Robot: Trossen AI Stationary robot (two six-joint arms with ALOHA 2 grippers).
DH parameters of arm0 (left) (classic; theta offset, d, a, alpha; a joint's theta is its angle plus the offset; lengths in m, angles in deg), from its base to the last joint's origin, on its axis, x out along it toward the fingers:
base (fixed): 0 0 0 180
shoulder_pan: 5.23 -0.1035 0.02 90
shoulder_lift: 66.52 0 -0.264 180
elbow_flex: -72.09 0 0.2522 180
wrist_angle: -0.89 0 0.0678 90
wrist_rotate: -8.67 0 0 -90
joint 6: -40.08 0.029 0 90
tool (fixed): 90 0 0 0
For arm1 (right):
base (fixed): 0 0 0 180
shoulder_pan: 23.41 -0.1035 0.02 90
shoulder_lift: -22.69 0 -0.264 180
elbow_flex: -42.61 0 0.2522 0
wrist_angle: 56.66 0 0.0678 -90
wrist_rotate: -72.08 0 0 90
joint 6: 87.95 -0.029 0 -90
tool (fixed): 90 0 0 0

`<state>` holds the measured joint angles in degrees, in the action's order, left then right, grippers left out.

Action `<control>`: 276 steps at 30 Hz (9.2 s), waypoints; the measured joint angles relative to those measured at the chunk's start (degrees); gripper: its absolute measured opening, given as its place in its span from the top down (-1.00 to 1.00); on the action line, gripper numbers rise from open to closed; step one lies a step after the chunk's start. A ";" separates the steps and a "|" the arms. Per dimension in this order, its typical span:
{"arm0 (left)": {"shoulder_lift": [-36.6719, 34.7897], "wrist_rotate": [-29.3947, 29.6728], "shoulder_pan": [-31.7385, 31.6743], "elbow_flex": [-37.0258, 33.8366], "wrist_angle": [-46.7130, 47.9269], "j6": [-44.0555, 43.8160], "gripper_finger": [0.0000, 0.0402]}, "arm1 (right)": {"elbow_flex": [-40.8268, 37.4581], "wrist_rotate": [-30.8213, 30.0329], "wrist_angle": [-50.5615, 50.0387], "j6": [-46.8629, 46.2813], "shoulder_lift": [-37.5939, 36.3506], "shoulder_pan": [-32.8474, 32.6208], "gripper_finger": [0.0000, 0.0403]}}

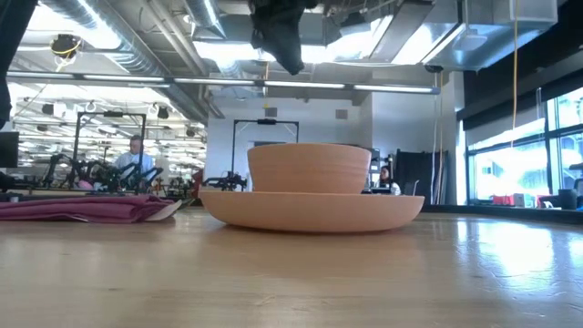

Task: Set table place
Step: Move the gold fork to the right of the orange plate, then put the blue spoon into the orange bowl

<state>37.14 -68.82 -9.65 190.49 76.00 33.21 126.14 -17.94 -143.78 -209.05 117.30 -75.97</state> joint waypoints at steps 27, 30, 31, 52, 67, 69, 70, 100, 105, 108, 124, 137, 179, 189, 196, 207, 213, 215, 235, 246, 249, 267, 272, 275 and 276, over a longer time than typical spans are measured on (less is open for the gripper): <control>0.00 0.33 0.50 0.00 3.78 -0.09 0.38 | -19.32 -5.18 30.82 -7.61 1.74 -3.25 0.24; 0.00 0.33 0.50 0.00 3.80 -0.13 0.38 | -19.34 -5.24 30.81 -7.61 1.75 -3.25 0.24; 0.00 0.33 0.50 0.00 3.82 -0.15 0.38 | -19.34 -5.41 30.74 -7.61 1.75 -3.25 0.24; 0.02 0.33 0.48 0.00 4.21 -0.02 0.38 | -17.80 -4.47 19.83 -3.10 2.10 -1.75 0.92; 0.02 2.79 0.41 0.00 4.21 -0.02 0.38 | -7.21 0.26 -2.60 10.88 1.99 12.37 0.94; 0.02 3.28 0.41 0.00 4.21 -0.02 0.38 | -7.14 0.70 -2.23 14.29 1.96 15.34 0.94; 0.02 3.29 0.41 0.00 4.21 -0.02 0.38 | -7.14 0.64 -2.29 15.91 1.96 16.81 0.94; 0.02 3.36 0.48 0.00 9.04 -0.24 0.38 | -7.08 -12.00 12.74 46.75 13.72 46.52 0.81; 0.02 3.40 0.48 0.02 9.94 -0.24 0.38 | -6.61 -13.21 14.54 52.86 13.66 46.76 0.67; 0.02 3.46 0.48 0.02 10.16 -0.24 0.38 | -4.59 -13.51 14.20 53.72 13.31 46.78 0.65; 0.02 3.50 0.48 0.02 11.72 -1.66 0.38 | 3.98 -23.97 2.33 54.05 13.22 47.79 0.70; 0.02 3.56 0.48 0.02 13.97 -2.01 0.38 | 3.98 -25.23 0.55 63.14 9.64 48.22 0.96; 0.04 6.26 5.23 0.02 11.53 -6.51 0.38 | -47.97 -20.02 70.22 62.69 -20.53 51.76 0.99; 0.04 6.30 5.20 0.02 11.45 -4.98 0.38 | -47.91 -19.78 85.93 69.13 -17.25 51.96 0.99; 0.04 6.41 5.20 0.02 11.45 -4.98 0.38 | -47.91 -15.80 80.61 68.28 -17.42 51.53 0.99; 0.04 6.41 5.20 0.02 11.47 -4.98 0.38 | -47.94 -15.98 69.71 63.92 -20.41 45.16 0.99; 0.04 6.40 5.20 0.02 11.47 -5.03 0.38 | -47.95 -15.86 69.57 62.61 -22.15 42.00 0.99; 0.04 6.39 5.20 0.02 11.47 -5.04 0.38 | -47.95 -15.87 69.53 61.49 -22.17 41.37 0.99; 0.04 6.37 5.33 0.02 11.51 -6.27 0.38 | -37.98 -16.78 44.87 46.58 -22.30 30.96 0.99; 0.04 6.41 5.39 0.02 11.50 -6.25 0.38 | -38.53 -18.96 48.29 34.08 -13.35 22.68 0.99; 0.04 6.43 5.39 0.02 11.50 -6.25 0.38 | -38.55 -19.83 49.89 34.04 -11.69 22.21 0.99; 0.04 6.45 5.47 0.02 11.52 -6.24 0.38 | -31.70 -25.98 53.76 40.53 -9.66 23.26 0.99; -0.05 6.60 6.45 0.02 12.46 -6.54 0.38 | -28.58 -28.78 50.33 43.79 -9.97 23.26 0.99; -0.69 6.63 7.49 0.03 16.03 -9.24 0.38 | -24.17 -30.61 43.69 45.45 -9.95 23.22 0.99; -0.85 6.83 7.92 0.11 17.43 -10.81 0.38 | -22.32 -32.05 41.55 46.61 -9.95 22.97 0.99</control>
<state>36.29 -61.99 -1.73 190.60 93.44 22.40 103.82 -49.98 -102.23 -162.43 107.35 -53.01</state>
